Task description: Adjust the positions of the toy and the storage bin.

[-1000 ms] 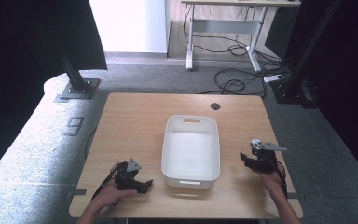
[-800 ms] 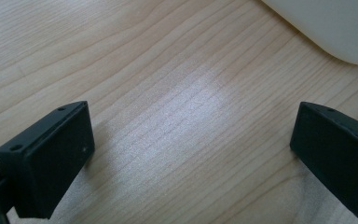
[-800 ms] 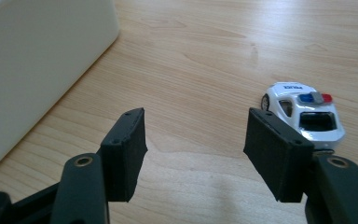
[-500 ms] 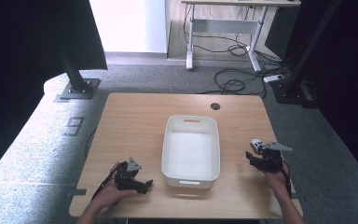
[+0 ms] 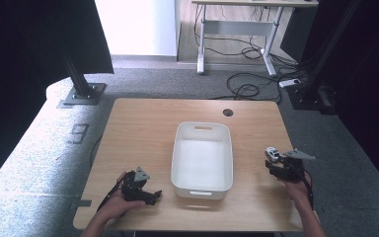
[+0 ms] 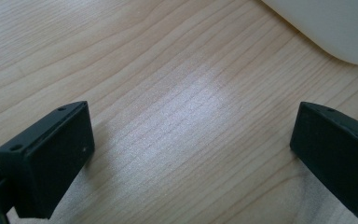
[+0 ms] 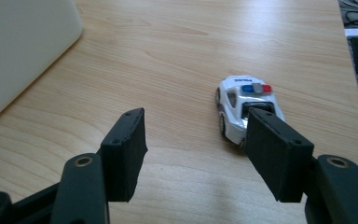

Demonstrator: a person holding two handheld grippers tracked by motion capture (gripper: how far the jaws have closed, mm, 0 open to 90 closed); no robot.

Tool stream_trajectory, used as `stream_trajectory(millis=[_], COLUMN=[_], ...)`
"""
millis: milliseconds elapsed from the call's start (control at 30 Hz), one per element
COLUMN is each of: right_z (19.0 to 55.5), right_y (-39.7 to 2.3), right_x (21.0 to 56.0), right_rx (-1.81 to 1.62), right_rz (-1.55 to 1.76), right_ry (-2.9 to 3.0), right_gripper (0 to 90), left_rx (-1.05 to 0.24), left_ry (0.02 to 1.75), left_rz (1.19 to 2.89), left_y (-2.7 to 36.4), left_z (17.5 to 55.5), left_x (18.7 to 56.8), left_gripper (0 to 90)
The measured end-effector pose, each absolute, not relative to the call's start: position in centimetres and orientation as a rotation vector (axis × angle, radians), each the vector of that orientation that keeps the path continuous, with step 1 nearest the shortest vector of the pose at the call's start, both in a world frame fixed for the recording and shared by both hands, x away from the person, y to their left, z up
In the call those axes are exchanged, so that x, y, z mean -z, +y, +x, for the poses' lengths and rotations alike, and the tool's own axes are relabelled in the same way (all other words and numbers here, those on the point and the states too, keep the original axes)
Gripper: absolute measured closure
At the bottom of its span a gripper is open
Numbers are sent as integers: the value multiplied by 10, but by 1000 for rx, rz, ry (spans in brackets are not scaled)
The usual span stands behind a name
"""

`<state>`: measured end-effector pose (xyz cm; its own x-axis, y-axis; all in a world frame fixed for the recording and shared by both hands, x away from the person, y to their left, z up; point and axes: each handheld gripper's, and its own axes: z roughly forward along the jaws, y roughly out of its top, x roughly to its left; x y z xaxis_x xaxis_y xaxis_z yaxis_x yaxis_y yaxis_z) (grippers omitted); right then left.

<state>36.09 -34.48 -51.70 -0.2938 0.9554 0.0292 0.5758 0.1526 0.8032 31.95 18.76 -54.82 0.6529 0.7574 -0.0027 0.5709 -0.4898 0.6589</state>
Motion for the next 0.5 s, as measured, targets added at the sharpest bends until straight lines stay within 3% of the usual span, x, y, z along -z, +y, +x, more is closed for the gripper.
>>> stream_trajectory(millis=[500], right_z=[363], right_y=[-359], right_x=[526], right_rx=[-964], right_rz=[1494], right_ry=[1925], right_gripper=[370], left_rx=[-382], left_ry=[1025], left_rz=[2236], left_y=[188], left_z=[320], left_x=[548], left_gripper=[0])
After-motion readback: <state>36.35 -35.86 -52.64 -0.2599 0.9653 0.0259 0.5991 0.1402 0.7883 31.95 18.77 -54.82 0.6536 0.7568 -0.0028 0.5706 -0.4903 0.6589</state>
